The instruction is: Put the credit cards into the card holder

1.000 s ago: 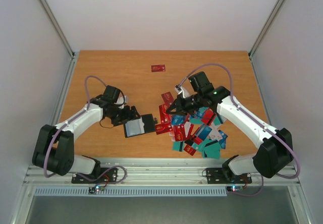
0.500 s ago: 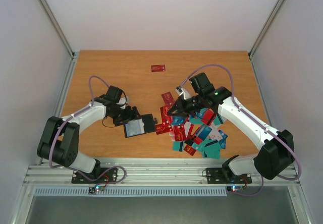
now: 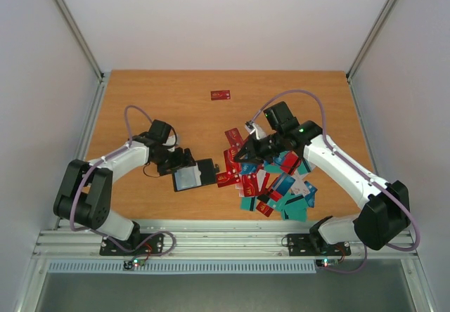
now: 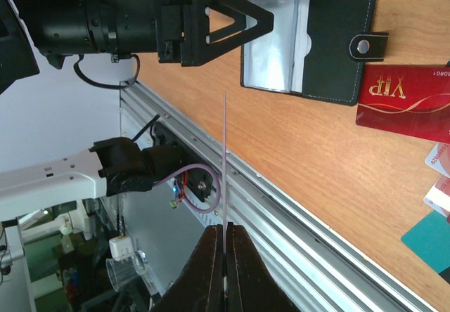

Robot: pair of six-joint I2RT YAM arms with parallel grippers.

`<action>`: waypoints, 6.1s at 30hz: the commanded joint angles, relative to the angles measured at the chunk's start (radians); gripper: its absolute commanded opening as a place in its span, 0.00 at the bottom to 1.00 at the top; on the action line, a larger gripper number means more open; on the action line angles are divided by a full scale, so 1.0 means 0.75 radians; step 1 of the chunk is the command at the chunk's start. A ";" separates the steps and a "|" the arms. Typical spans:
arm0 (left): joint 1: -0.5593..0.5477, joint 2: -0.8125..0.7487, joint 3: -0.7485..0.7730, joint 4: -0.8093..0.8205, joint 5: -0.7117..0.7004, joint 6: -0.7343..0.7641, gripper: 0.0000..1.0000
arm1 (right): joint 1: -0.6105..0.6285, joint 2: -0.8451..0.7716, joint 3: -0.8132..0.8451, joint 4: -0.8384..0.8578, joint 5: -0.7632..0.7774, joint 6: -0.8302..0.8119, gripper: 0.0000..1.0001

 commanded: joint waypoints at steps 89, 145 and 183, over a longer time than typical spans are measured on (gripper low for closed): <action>-0.164 0.390 0.327 0.213 0.296 -0.278 0.80 | 0.117 0.500 -0.119 0.631 -0.257 0.095 0.01; 0.097 -0.060 0.113 -0.384 -0.175 0.064 0.37 | 0.199 0.913 0.167 0.571 -0.123 -0.178 0.01; 0.097 0.249 0.140 -0.276 -0.195 0.277 0.25 | 0.229 1.121 0.379 0.422 -0.200 -0.273 0.01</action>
